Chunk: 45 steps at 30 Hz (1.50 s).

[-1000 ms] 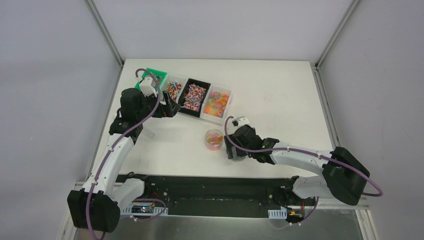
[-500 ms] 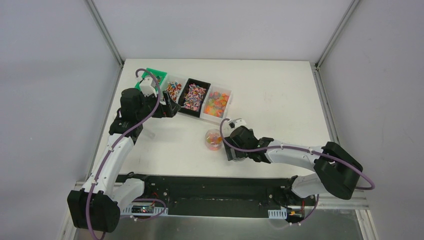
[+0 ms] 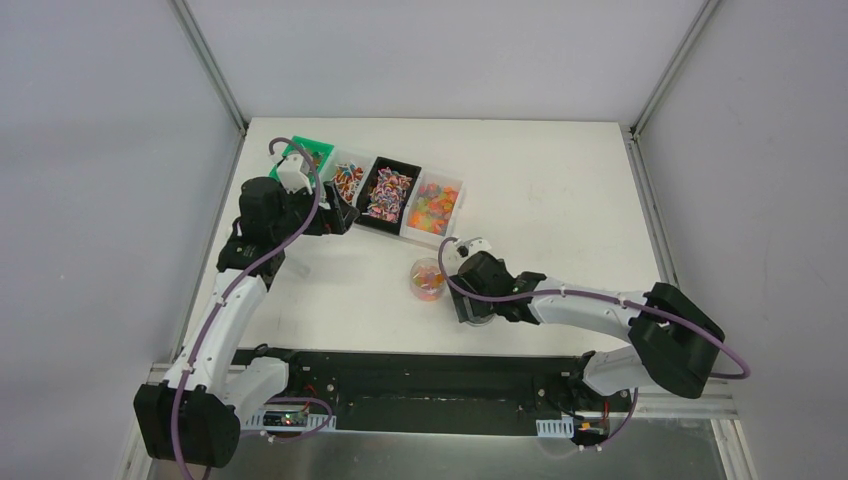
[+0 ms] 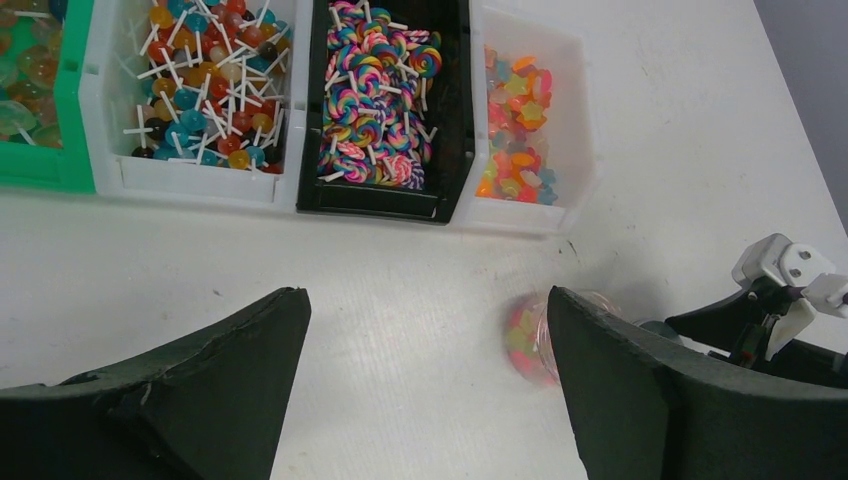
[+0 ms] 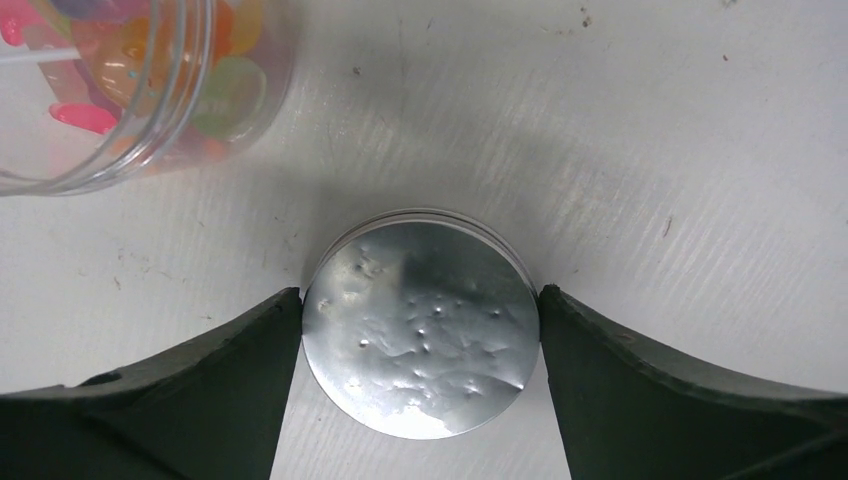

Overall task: Pack the candies
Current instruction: Pick up the bottle lid at the center of the board, then close the bottle lid on the packing bottle.

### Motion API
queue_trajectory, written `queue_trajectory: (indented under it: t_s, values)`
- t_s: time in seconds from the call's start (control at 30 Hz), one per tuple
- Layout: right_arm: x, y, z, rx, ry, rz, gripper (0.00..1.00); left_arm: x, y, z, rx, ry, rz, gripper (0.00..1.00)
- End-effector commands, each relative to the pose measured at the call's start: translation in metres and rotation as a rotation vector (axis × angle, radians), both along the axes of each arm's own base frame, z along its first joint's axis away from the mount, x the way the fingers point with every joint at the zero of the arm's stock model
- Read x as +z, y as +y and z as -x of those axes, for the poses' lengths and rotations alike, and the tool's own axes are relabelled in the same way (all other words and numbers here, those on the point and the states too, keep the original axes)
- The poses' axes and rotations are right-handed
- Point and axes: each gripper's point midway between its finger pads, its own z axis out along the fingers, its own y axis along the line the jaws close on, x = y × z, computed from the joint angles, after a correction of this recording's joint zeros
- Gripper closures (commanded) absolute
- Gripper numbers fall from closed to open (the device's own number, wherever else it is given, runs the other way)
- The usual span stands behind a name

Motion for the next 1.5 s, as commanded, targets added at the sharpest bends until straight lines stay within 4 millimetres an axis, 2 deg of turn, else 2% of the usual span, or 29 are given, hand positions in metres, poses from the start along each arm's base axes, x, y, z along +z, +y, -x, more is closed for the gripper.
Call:
queue_trajectory:
  t_s: [0.0, 0.17, 0.3, 0.47, 0.67, 0.83, 1.13, 1.3, 1.47]
  values:
    - [0.035, 0.014, -0.009, 0.015, -0.050, -0.053, 0.16, 0.012, 0.006, -0.001, 0.023, -0.068, -0.026, 0.09]
    - [0.073, 0.026, -0.020, 0.038, -0.110, -0.101, 0.16, 0.017, 0.013, -0.001, 0.061, -0.082, -0.041, 0.11]
    - [0.104, 0.043, -0.031, 0.060, -0.153, -0.144, 0.16, 0.025, 0.027, 0.000, 0.139, -0.105, -0.067, 0.12]
    - [0.122, 0.065, -0.046, 0.091, -0.188, -0.161, 0.16, 0.034, 0.037, 0.002, 0.195, -0.137, -0.079, 0.13]
    - [0.118, 0.092, -0.053, 0.148, -0.153, -0.161, 0.16, 0.035, 0.038, 0.003, 0.203, -0.140, -0.083, 0.13]
    - [0.113, 0.105, -0.057, 0.170, -0.137, -0.145, 0.16, 0.035, 0.037, 0.003, 0.202, -0.140, -0.082, 0.13]
    - [0.099, 0.118, -0.054, 0.206, -0.091, -0.102, 0.15, 0.036, 0.037, 0.004, 0.201, -0.143, -0.081, 0.13]
    - [0.084, 0.118, -0.053, 0.206, -0.055, -0.043, 0.13, 0.035, 0.036, 0.004, 0.199, -0.141, -0.082, 0.13]
    - [0.085, 0.123, -0.052, 0.218, -0.058, -0.044, 0.12, 0.035, 0.037, 0.004, 0.200, -0.142, -0.083, 0.13]
